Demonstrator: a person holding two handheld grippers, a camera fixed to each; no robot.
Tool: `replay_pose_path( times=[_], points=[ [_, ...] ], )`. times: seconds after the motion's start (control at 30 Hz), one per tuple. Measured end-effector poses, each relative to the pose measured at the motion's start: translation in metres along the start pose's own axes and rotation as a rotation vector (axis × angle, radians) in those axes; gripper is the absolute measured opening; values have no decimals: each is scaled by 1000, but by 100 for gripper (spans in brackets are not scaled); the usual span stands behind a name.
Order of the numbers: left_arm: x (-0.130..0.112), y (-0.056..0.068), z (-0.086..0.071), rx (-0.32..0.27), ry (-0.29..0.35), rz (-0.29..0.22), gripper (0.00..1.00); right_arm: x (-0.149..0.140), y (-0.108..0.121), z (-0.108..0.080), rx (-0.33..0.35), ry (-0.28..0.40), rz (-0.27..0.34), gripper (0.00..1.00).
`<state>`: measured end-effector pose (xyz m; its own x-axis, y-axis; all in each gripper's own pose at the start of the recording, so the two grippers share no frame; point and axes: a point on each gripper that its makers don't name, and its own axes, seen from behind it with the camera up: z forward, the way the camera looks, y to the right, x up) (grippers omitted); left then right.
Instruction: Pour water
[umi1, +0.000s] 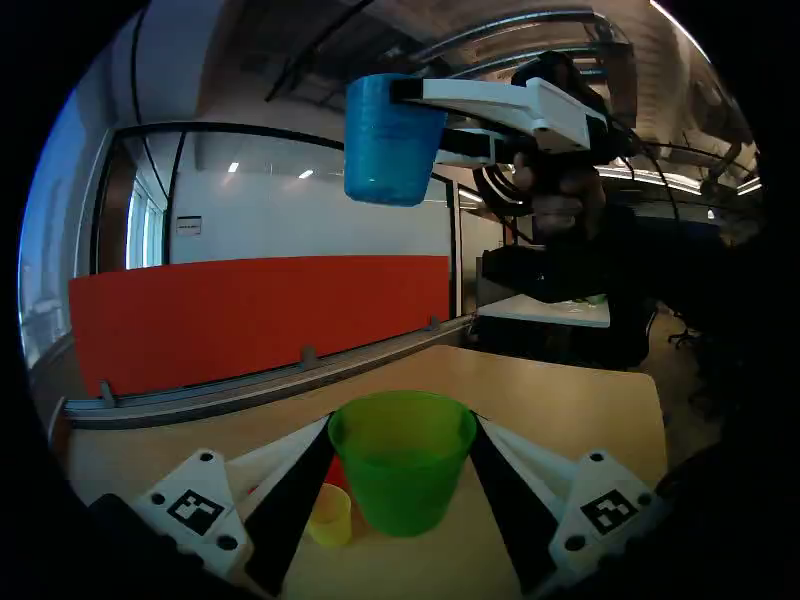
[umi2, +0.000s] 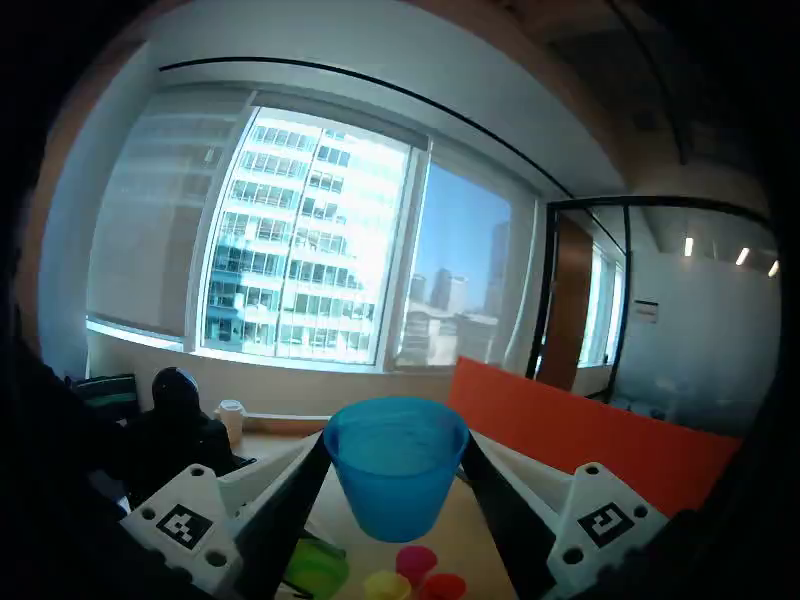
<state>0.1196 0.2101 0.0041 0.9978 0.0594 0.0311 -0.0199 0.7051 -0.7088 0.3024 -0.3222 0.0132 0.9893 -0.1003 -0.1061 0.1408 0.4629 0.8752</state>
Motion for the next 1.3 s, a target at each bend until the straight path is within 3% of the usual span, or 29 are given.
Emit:
replay_pose_path(
  times=[0.53, 1.3],
  points=[
    [-3, -8, -3, 17, -8, -3, 88, -12, 5, -15, -13, -15, 22, 91],
    [-7, -16, -13, 44, -28, -5, 88, -67, 23, -70, -86, -77, 55, 91]
  ],
)
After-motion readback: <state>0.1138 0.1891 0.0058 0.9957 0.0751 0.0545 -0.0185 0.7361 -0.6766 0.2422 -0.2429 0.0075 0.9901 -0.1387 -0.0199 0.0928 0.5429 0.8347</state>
